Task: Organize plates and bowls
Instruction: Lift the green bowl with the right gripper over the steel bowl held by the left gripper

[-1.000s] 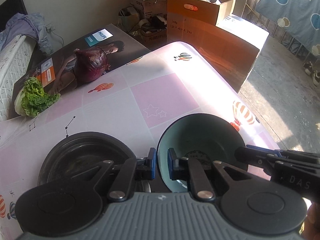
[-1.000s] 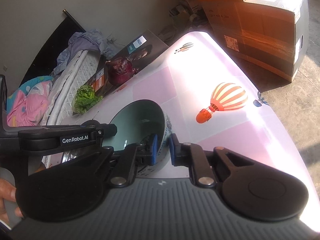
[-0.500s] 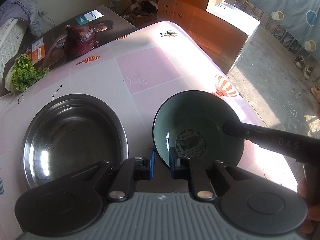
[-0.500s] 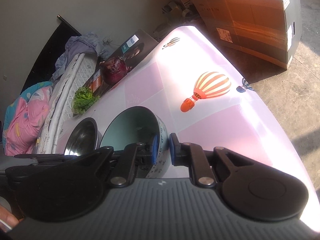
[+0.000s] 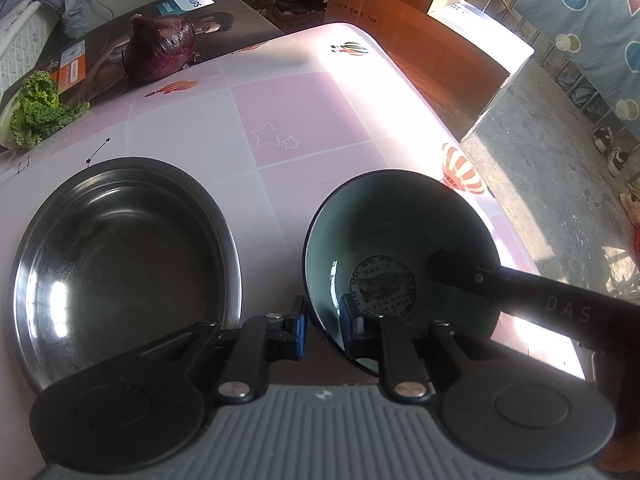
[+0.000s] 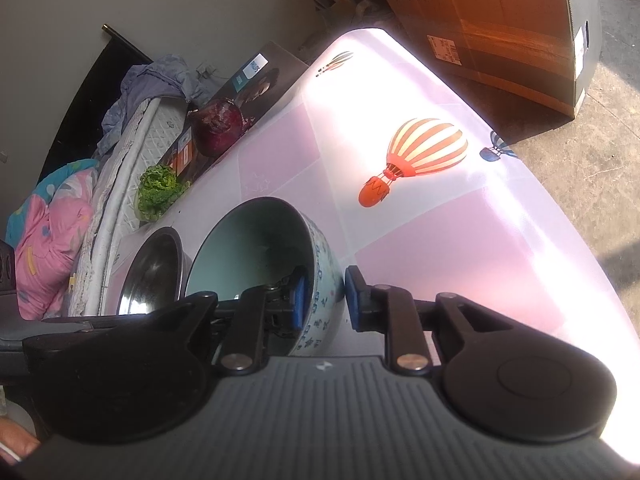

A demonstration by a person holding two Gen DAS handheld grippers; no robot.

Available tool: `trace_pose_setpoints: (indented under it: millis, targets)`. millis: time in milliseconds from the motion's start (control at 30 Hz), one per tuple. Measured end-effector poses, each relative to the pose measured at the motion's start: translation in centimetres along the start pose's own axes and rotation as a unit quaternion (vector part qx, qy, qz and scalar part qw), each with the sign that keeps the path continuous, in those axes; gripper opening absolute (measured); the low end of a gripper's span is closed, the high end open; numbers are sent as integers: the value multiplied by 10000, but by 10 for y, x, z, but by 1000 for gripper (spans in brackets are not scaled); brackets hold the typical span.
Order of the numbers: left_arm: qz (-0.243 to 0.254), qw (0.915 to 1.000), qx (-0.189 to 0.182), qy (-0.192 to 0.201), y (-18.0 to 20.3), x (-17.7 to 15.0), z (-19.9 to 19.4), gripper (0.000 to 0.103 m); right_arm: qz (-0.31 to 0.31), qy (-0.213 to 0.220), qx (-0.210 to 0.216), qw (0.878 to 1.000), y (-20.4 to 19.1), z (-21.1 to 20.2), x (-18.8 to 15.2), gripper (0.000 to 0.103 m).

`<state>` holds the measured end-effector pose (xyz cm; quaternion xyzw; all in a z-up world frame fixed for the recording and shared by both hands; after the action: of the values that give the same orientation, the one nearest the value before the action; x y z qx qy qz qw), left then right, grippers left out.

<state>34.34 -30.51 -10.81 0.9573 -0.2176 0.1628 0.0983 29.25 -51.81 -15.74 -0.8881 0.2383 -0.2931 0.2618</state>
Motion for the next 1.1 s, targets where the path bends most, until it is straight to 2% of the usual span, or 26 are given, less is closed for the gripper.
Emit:
trace_pose_setpoints:
  millis: [167, 800, 1100]
  targets:
    - [-87, 9998, -167, -63, -3, -1, 0, 18, 166, -20, 58, 9998, 3, 0, 0, 20]
    - [-36, 9996, -275, -33, 7, -7, -11, 19, 204, 92, -21, 9997, 5, -17, 4, 19]
    - [-72, 9995, -313, 64, 3, -7, -26, 19, 137, 221, -28, 9997, -7, -35, 7, 19]
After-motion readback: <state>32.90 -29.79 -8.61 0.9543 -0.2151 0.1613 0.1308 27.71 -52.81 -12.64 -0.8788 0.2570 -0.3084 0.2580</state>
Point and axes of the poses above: each gripper's, at about its wrist camera, not at the fingertips, and z roughly the way its jaws point, y to its right, x to its top, the point moved 6 cm from there along z, roughly the way its jaws point, and after that the axes turned 1 degree about z, right-handed, at the moved point
